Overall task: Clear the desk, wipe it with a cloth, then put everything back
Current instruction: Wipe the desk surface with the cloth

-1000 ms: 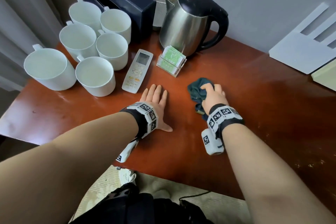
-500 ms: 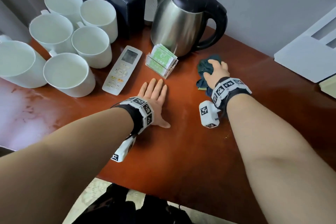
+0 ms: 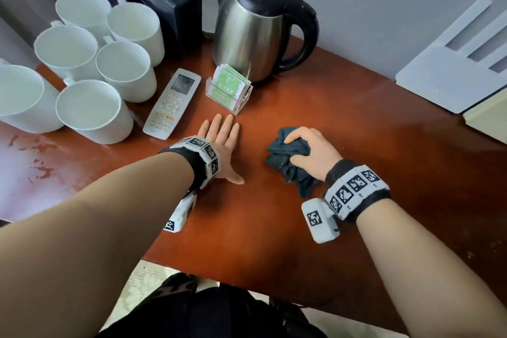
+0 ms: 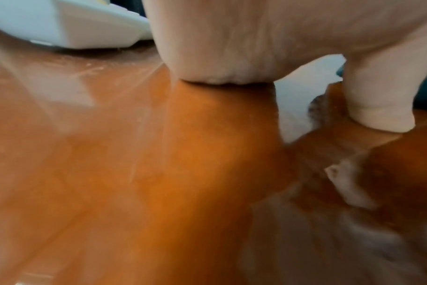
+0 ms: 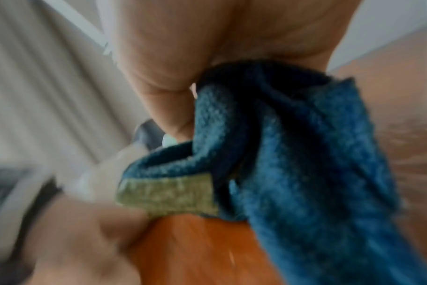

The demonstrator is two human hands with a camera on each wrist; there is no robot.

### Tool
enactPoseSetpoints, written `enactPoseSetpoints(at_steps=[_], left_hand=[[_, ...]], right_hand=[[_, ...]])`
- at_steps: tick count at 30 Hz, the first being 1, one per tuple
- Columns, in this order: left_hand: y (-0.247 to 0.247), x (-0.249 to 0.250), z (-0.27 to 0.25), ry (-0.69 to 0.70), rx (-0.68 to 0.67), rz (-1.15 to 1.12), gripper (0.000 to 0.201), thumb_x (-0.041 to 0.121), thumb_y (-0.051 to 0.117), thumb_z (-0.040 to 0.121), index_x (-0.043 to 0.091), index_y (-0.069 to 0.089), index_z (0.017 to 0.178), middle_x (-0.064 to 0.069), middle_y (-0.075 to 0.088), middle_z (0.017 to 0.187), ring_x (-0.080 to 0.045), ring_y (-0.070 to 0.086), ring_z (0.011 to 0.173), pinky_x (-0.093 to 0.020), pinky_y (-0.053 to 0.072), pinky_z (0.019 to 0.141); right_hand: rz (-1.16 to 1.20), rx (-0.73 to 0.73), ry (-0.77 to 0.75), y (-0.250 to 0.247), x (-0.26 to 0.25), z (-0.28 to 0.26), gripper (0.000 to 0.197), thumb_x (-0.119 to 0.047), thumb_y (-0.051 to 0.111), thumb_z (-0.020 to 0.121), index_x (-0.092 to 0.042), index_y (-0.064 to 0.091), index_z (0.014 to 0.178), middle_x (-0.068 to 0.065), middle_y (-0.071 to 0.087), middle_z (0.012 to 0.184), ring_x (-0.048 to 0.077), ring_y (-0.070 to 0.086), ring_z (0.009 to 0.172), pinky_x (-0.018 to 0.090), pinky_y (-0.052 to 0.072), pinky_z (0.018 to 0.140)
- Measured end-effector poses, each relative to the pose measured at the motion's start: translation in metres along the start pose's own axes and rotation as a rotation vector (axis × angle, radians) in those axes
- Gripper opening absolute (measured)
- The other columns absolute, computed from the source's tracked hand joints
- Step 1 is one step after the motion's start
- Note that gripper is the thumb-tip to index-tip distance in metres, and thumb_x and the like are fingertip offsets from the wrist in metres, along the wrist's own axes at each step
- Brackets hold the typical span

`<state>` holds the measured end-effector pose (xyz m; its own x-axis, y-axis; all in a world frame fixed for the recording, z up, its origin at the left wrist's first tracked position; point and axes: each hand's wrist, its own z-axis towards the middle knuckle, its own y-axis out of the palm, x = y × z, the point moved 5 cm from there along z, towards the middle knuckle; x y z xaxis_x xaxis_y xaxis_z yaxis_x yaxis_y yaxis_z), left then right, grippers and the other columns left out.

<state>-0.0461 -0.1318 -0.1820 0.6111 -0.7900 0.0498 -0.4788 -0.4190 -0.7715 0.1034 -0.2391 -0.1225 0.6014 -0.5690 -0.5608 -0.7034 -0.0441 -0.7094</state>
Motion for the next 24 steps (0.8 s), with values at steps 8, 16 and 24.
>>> enactPoseSetpoints(at_steps=[8,16,24], left_hand=[[0.001,-0.001,-0.003,0.023,0.034,-0.022,0.126,0.073,0.058,0.070,0.014,-0.022,0.147,-0.007,-0.030,0.154,-0.027,-0.027,0.142,-0.042,-0.014,0.117],[0.002,-0.001,0.000,0.020,0.035,-0.021,0.126,0.073,0.058,0.070,0.015,-0.023,0.147,-0.006,-0.031,0.153,-0.026,-0.027,0.142,-0.042,-0.014,0.117],[0.003,-0.003,0.001,0.027,0.015,-0.012,0.127,0.074,0.057,0.070,0.015,-0.025,0.146,-0.007,-0.032,0.153,-0.027,-0.028,0.141,-0.043,-0.014,0.116]], right_hand=[[-0.251,0.244,0.313,-0.020,0.020,-0.021,0.038,-0.016,0.046,0.091,-0.024,0.047,0.128,0.006,0.027,0.145,0.029,0.027,0.133,0.036,0.030,0.107],[-0.444,0.132,0.292,0.059,-0.009,0.000,0.046,-0.045,0.038,0.096,-0.040,0.028,0.140,0.003,0.008,0.155,0.031,0.011,0.141,0.050,0.022,0.109],[-0.434,0.276,0.506,0.018,0.068,-0.035,0.027,-0.028,0.040,0.097,-0.027,0.043,0.124,0.008,0.023,0.145,0.034,0.027,0.129,0.047,0.031,0.102]])
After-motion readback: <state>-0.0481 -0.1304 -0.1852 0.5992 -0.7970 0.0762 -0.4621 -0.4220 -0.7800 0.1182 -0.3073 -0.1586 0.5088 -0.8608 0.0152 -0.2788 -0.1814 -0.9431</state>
